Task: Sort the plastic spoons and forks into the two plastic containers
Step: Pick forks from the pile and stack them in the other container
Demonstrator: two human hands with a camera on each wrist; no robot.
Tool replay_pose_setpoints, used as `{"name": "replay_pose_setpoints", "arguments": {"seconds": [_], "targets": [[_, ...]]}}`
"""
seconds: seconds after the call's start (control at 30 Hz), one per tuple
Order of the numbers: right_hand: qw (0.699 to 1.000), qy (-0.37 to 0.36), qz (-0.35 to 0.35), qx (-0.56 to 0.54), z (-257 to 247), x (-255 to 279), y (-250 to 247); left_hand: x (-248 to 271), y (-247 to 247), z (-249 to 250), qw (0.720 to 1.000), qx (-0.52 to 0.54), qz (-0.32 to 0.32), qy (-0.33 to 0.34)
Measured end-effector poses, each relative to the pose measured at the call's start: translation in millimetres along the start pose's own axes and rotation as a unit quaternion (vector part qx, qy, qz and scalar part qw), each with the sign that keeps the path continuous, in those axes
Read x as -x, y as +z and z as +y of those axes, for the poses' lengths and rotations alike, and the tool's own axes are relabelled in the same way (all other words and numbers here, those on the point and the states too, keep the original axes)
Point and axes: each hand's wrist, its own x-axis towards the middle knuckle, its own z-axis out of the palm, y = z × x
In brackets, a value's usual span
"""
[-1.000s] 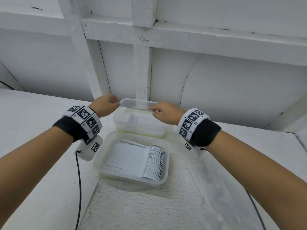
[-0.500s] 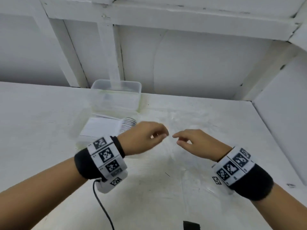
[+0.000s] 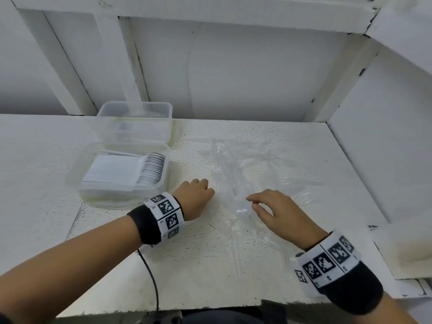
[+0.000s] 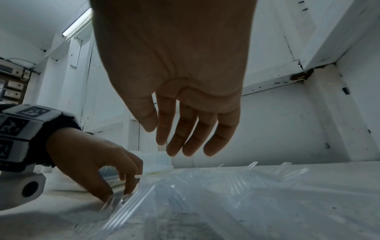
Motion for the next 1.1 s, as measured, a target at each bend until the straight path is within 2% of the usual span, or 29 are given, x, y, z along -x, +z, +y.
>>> {"name": "replay_pose_setpoints", "arguments": {"seconds": [0.07,0.13,0.3,0.4,0.53,0.63,0.73,0.97,1.1], "targets": [[1.000,-0.004,0.003,0.000,0.4,3.7,3.1,6.4,1.1,-0.5,0.999,-0.031,-0.014,0.020],[1.000,-0.011,0.001,-0.002,-1.4,4.5,6.5,14.1,0.8,-3.5,0.999,-0.012,-0.036,0.034],[0.998,-0.004,-0.041,0.043,-15.9,-2.5,13.3,40.4,2.1,-19.3,0.987,0.157,-0.042,0.008],[0.999,-0.004,-0.021,0.045,-30.0,-4.7,9.6,53.9,6.4,-29.7,0.978,0.206,-0.014,-0.029],[0.989,0.036,-0.036,0.141,-34.5,-12.2,12.0,62.7,13.5,-36.1,0.965,0.250,0.027,-0.075],[0.978,0.083,-0.057,0.183,-29.2,-20.6,24.6,66.6,18.8,-37.0,0.960,0.263,0.047,-0.088],[0.974,0.094,-0.040,0.204,-24.7,-26.7,34.0,68.5,23.0,-36.2,0.957,0.271,0.048,-0.091],[0.992,0.061,0.057,0.097,-24.0,-27.5,24.6,64.1,26.0,-37.9,0.946,0.302,0.072,-0.099],[0.990,0.069,0.119,-0.016,-28.6,-22.8,14.4,60.0,22.7,-34.0,0.932,0.333,0.101,-0.101]]}}
